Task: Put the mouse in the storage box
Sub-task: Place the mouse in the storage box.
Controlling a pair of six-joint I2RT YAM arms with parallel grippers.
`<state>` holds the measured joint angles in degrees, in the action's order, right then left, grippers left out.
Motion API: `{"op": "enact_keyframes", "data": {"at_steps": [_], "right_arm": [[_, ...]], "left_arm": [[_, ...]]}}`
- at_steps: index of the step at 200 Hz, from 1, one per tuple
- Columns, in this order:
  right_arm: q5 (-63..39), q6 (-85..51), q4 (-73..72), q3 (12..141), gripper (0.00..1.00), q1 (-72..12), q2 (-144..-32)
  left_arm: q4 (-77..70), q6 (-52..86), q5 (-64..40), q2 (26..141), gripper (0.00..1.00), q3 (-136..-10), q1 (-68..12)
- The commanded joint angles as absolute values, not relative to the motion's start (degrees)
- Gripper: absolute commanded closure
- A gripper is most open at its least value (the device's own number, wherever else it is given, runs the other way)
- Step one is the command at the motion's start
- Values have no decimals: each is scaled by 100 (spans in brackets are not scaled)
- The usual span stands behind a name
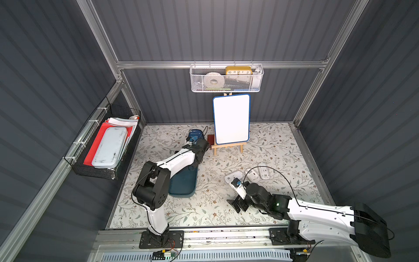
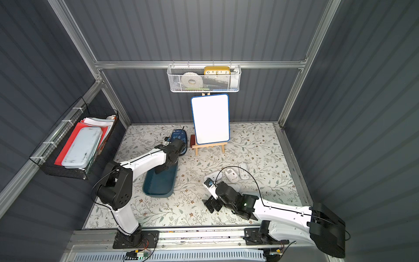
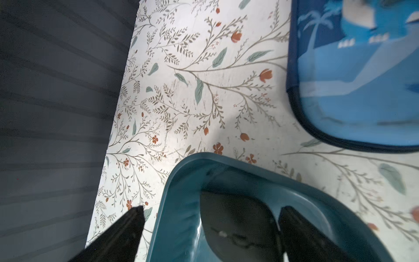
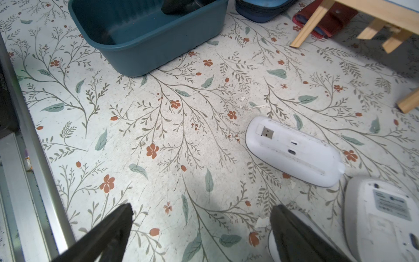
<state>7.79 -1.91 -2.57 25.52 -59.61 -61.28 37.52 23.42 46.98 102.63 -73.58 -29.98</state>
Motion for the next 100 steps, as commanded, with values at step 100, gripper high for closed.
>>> {"op": "enact_keyframes", "data": {"at_steps": [100], "right_arm": [[2038, -2209, 3246, 4709, 1, -5452, -6780]], "left_arm": [[3346, 2716, 2144, 7592, 1, -6994, -2988]]}}
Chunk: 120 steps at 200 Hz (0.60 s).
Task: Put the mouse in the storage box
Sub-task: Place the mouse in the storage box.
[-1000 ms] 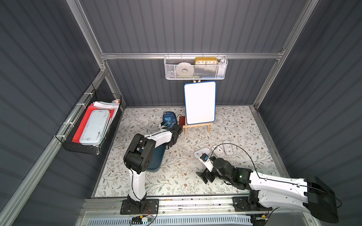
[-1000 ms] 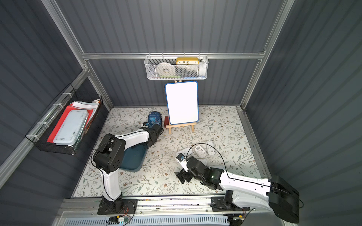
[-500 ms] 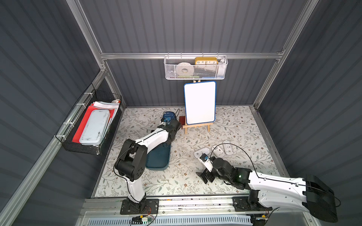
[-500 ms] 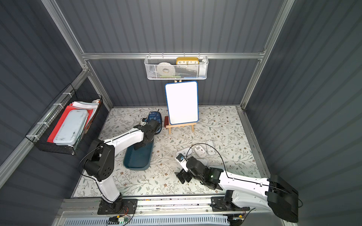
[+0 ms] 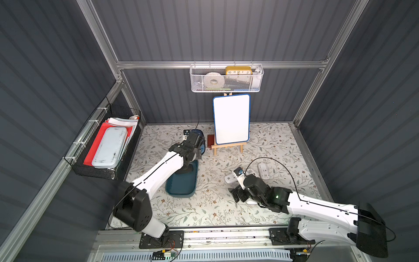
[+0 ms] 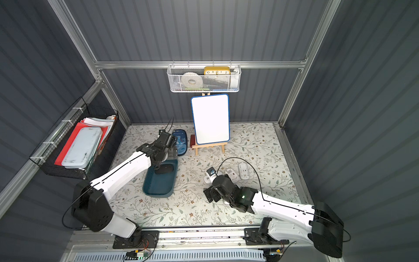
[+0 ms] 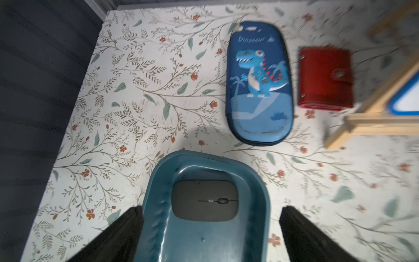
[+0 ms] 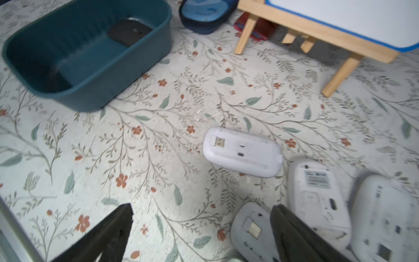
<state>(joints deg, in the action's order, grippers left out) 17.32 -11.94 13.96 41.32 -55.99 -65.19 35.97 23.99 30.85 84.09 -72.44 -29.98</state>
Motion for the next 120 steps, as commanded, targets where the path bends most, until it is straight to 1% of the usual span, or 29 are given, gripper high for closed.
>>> {"op": "enact_keyframes", "data": {"at_steps": [1, 14, 31, 65, 77, 102, 120], "right_arm": [[2047, -2252, 3284, 4719, 1, -5451, -6787], [1933, -2653, 3631, 4733, 2, -5362, -6767], [1674, -3094, 3801, 4488, 3, -5066, -6433], [1302, -3920, 3950, 3847, 3, -3677, -5437], [1295, -4256, 4193, 3775, 4, -3359, -5236], [1176, -5153, 4607, 3692, 4, -2940, -5130], [947, -5881, 4792, 3704, 7, -2630, -5302]], "left_arm": [[3338, 2716, 2105, 7558, 1, -6978, -2988], [3267, 2800, 1752, 7200, 0, -6782, -2988], [3234, 2870, 1482, 6839, 1, -6515, -2988], [3061, 2940, 1169, 6263, 1, -5976, -2988], [3011, 2962, 1204, 6156, 1, -5879, -2988], [2834, 2909, 1153, 6035, 1, -5733, -2988], [2787, 2927, 1137, 6002, 1, -5647, -2988]]}}
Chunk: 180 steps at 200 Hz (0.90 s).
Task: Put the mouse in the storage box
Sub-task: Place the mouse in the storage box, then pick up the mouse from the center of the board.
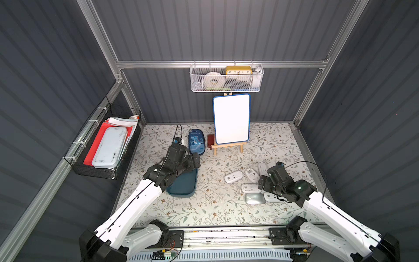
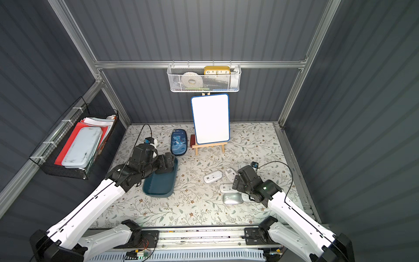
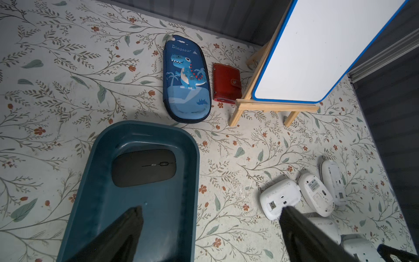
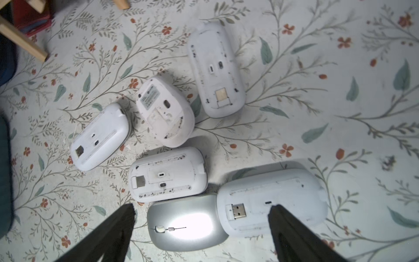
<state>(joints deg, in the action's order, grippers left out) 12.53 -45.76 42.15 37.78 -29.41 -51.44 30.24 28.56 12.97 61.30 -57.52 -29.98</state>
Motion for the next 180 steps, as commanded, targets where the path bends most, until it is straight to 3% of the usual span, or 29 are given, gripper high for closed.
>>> {"op": "enact_keyframes", "data": {"at_steps": [1, 35, 77, 180], "right_arm": [[948, -5942, 4808, 3706, 7, -2620, -5314], [803, -7144, 5179, 3750, 7, -2217, -5787], [577, -7701, 4838, 3584, 5, -1976, -5958], [159, -7959, 4066, 3305, 6, -1627, -7156]], "left_arm": [[2786, 2931, 1140, 6002, 1, -5640, -2988], [2697, 2892, 988, 5886, 1, -5590, -2988], [2645, 2909, 1008, 5777, 1, -5526, -2988], [2663, 2839, 1012, 6061, 1, -5542, -2997]]}}
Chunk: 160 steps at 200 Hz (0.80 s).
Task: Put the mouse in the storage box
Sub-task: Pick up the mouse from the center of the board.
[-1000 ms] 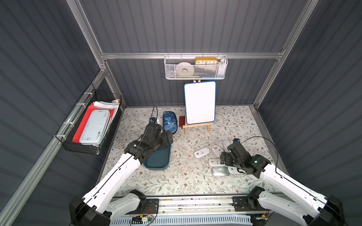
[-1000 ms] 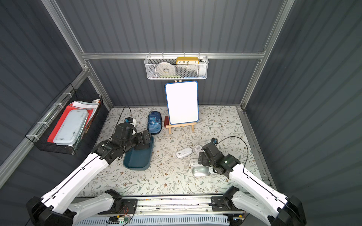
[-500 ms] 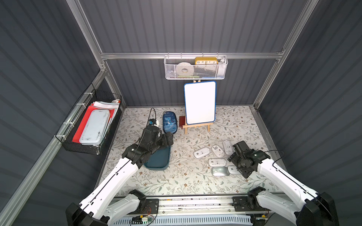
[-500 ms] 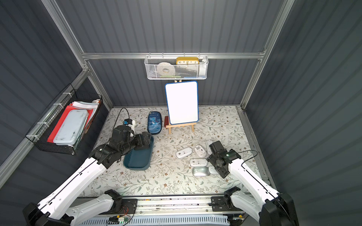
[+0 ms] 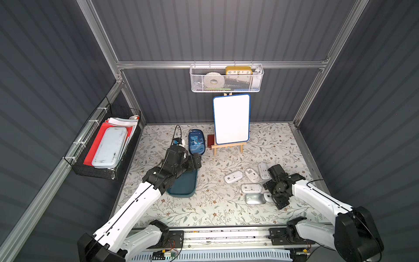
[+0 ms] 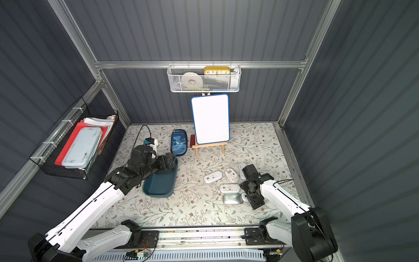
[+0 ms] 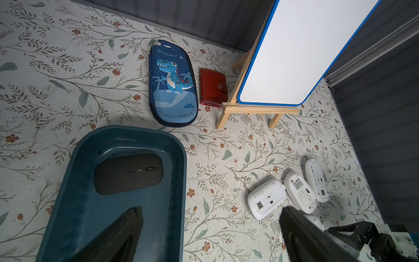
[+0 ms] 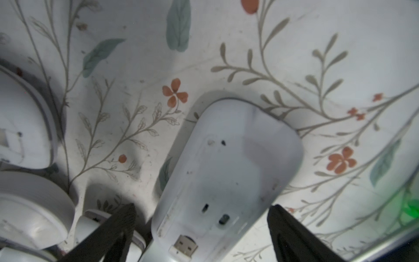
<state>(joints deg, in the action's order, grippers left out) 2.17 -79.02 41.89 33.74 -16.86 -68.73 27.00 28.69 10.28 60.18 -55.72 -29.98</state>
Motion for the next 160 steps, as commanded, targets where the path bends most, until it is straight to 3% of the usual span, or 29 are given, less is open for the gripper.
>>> {"op": "enact_keyframes", "data": {"at_steps": [1, 31, 94, 134, 160], "right_arm": [[154, -7952, 4063, 3300, 6, -1626, -7168], [28, -7826, 3882, 3237, 12, -1493, -7606], [-279, -7479, 3607, 3078, 34, -1283, -7985], [5, -7103, 3880, 3271, 40, -1274, -7640], [291, -6432, 3887, 3416, 52, -1266, -7005]], "left_arm": [[2663, 2839, 1011, 6063, 1, -5539, -2992], [2655, 2830, 1028, 6080, 1, -5543, -2989], [2663, 2829, 1028, 6089, 1, -5543, -2994], [2664, 2831, 1039, 6100, 1, -5537, -2993], [2648, 2821, 913, 6083, 1, -5554, -2996]]}}
